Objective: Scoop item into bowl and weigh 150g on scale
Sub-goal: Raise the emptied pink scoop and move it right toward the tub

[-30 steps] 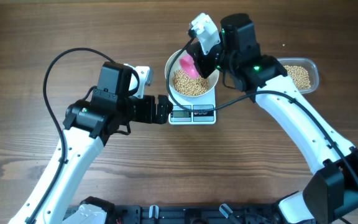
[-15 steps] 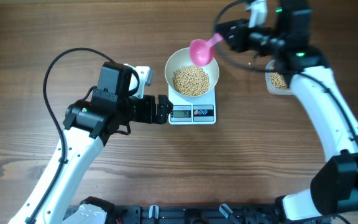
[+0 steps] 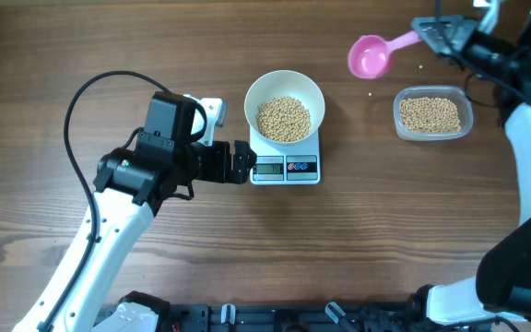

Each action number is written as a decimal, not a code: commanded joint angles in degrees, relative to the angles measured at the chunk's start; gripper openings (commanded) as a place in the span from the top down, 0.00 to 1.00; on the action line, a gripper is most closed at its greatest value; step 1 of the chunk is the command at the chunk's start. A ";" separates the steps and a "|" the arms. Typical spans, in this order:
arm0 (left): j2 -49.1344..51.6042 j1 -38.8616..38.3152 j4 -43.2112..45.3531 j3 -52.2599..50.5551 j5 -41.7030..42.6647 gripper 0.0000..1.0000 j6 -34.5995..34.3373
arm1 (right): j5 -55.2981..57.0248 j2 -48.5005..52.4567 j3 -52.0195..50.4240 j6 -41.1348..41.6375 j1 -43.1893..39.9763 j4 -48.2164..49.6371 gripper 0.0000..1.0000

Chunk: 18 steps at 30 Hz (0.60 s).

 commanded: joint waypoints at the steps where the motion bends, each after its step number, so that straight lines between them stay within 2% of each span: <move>1: 0.15 -0.20 0.15 -0.42 0.70 0.00 0.90 | -6.80 -1.29 -0.04 0.72 -3.02 0.09 0.96; 8: 0.15 -0.20 0.15 -0.42 0.70 0.00 0.90 | -10.73 -1.27 -0.04 1.57 -5.60 -0.15 0.96; 18: 0.15 -0.20 0.15 -0.42 0.70 0.00 0.90 | -9.68 -1.07 -0.04 1.33 -6.05 -0.33 0.96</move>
